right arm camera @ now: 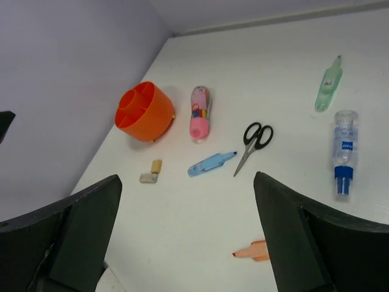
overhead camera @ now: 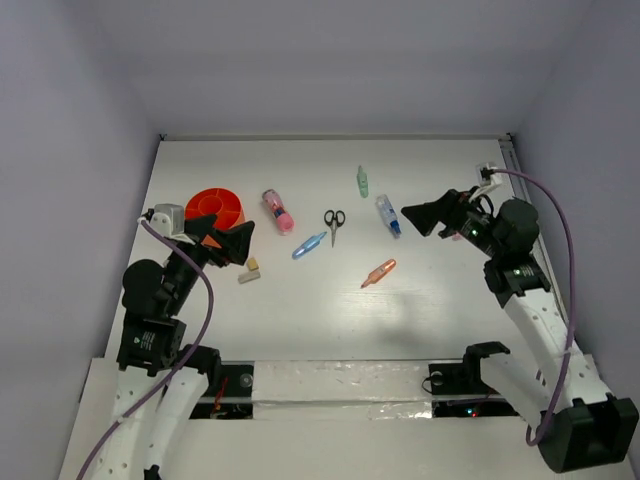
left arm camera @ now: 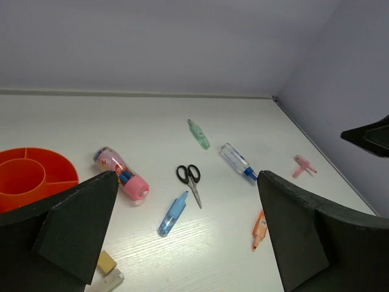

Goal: Sort the stationery into containers
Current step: Pick up the stationery from the center of the board.

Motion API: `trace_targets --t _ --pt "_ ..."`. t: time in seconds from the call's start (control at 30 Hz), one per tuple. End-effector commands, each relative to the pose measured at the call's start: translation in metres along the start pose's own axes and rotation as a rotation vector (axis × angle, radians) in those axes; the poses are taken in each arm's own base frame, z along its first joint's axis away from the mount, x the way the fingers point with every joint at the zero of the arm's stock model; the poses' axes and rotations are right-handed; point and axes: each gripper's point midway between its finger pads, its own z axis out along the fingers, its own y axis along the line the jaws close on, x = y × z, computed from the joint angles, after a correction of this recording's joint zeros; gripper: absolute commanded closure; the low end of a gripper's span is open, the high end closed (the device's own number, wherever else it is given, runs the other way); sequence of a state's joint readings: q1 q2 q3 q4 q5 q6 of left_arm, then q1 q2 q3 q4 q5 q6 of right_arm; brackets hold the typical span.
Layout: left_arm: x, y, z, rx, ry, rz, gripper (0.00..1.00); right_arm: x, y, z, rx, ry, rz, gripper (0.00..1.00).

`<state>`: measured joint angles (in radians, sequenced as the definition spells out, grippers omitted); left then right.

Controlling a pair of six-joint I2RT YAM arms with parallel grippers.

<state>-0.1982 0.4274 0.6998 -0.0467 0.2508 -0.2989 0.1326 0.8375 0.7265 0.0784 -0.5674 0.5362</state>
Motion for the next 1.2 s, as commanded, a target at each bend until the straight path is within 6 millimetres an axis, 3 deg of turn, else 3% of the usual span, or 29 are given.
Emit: trace_targets --t 0.0,0.03,0.07,0.1,0.13,0.17,0.2,0.23,0.27,0.3,0.33,0.37,0.4,0.43,0.47,0.5,0.53,0.57,0.6,0.63,0.67,0.73,0.77,0.8,0.9,1.03,1.1,1.17 --pt "-0.015 -0.007 -0.001 0.036 -0.045 0.024 0.01 0.0 0.026 0.014 -0.097 0.028 -0.033 0.05" --pt "-0.015 -0.008 -0.001 0.038 -0.046 0.024 0.01 0.009 0.024 0.023 -0.091 0.061 -0.025 0.07" --pt "-0.015 -0.008 -0.001 0.039 -0.045 0.026 0.01 0.007 0.025 0.03 -0.07 0.058 -0.033 0.15" --pt "-0.014 -0.009 -0.001 0.045 -0.043 0.026 0.01 0.02 0.04 0.038 -0.101 0.092 -0.042 0.22" --pt "-0.014 -0.01 -0.002 0.05 -0.041 0.028 0.01 0.026 0.042 0.045 -0.092 0.1 -0.054 0.39" --pt "-0.012 -0.01 -0.001 0.053 -0.035 0.024 0.01 0.033 0.035 0.058 -0.047 0.106 -0.057 0.69" --pt "-0.011 -0.011 -0.001 0.058 -0.032 0.023 0.01 0.041 0.051 0.066 -0.081 0.13 -0.076 0.78" --pt "-0.014 -0.013 0.0 0.069 -0.046 0.023 0.01 0.047 0.054 0.073 -0.08 0.148 -0.084 0.89" --pt "-0.014 -0.012 0.001 0.069 -0.046 0.019 0.01 0.062 0.046 0.088 -0.046 0.186 -0.084 0.91" --pt "-0.014 -0.014 0.001 0.076 -0.047 0.015 0.01 0.061 0.052 0.098 -0.051 0.186 -0.108 0.91" --pt "-0.014 -0.015 0.001 0.087 -0.049 0.014 0.01 0.085 0.05 0.113 -0.03 0.248 -0.115 0.92" --pt "-0.014 -0.016 0.001 0.092 -0.05 0.015 0.01 0.079 0.062 0.116 -0.045 0.232 -0.134 0.92" --pt "-0.014 -0.017 0.001 0.097 -0.051 0.014 0.01 0.099 0.052 0.131 -0.019 0.281 -0.152 0.9" --pt "-0.015 -0.017 0.001 0.097 -0.053 0.013 0.01 0.095 0.058 0.143 -0.012 0.27 -0.166 0.88" --pt "-0.015 -0.017 0.001 0.095 -0.052 0.014 0.01 0.106 0.059 0.151 0.014 0.285 -0.183 0.72" --pt "-0.015 -0.017 0.0 0.092 -0.054 0.018 0.01 0.125 0.05 0.164 0.039 0.325 -0.208 0.63" --pt "-0.016 -0.016 0.0 0.09 -0.057 0.016 0.02 0.13 0.047 0.173 0.052 0.327 -0.22 0.52" --pt "-0.016 -0.016 -0.001 0.089 -0.059 0.017 0.13 0.128 0.051 0.185 0.056 0.31 -0.232 0.34" --pt "-0.015 -0.015 0.0 0.084 -0.058 0.017 0.18 0.133 0.047 0.192 0.064 0.317 -0.24 0.27" --pt "-0.015 -0.013 0.0 0.074 -0.057 0.017 0.33 0.152 0.033 0.204 0.089 0.355 -0.255 0.23" --pt "-0.016 -0.013 0.0 0.068 -0.061 0.017 0.4 0.15 0.037 0.215 0.094 0.346 -0.27 0.19" --pt "-0.016 -0.011 0.0 0.061 -0.062 0.017 0.48 0.165 0.033 0.227 0.095 0.385 -0.303 0.18" --pt "-0.017 -0.011 0.0 0.06 -0.064 0.017 0.51 0.186 0.022 0.234 0.129 0.423 -0.321 0.18" --pt "-0.017 -0.011 0.0 0.058 -0.063 0.018 0.51 0.186 0.031 0.243 0.113 0.412 -0.345 0.18" --pt "-0.016 -0.011 0.0 0.06 -0.06 0.017 0.51 0.21 0.013 0.259 0.159 0.435 -0.386 0.18" --pt "-0.016 -0.011 0.0 0.06 -0.06 0.017 0.51 0.215 0.006 0.28 0.182 0.421 -0.411 0.2" --pt "-0.014 -0.01 0.001 0.058 -0.055 0.013 0.48 0.229 -0.005 0.284 0.202 0.454 -0.422 0.22" --pt "-0.013 -0.009 0.002 0.053 -0.051 0.012 0.44 0.235 -0.004 0.29 0.179 0.473 -0.431 0.22"
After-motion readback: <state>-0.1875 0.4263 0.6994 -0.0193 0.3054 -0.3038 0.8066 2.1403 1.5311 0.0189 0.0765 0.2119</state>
